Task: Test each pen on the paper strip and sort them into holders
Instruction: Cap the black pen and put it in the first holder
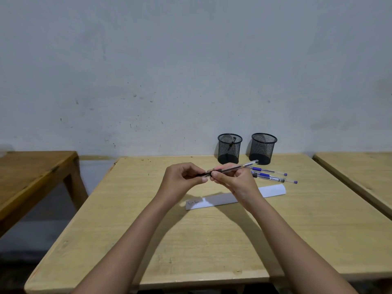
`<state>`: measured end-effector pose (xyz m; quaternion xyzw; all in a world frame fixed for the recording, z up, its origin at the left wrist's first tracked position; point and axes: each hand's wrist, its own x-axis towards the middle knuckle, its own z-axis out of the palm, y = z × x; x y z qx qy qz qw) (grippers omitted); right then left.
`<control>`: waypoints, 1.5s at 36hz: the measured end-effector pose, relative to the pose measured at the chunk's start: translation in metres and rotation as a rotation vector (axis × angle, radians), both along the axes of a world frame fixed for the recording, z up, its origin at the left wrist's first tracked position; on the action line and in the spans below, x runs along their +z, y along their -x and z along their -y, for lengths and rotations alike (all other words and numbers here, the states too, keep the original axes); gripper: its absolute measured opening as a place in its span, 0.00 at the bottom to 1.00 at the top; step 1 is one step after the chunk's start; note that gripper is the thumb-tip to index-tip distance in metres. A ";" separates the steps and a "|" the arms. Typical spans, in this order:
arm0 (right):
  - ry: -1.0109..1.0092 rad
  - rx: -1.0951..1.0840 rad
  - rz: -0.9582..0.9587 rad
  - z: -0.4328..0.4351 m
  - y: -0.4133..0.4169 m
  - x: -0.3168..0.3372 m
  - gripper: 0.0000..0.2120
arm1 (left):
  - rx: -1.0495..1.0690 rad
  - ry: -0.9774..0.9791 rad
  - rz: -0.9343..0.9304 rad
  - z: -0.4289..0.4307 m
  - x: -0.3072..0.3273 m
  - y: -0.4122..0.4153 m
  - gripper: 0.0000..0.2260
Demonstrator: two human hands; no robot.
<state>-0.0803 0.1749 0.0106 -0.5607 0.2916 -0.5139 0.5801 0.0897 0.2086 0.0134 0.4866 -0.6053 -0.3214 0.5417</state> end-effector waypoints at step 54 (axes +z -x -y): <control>0.263 -0.488 -0.714 0.222 0.046 0.006 0.04 | 0.000 -0.116 0.031 0.234 -0.042 0.067 0.33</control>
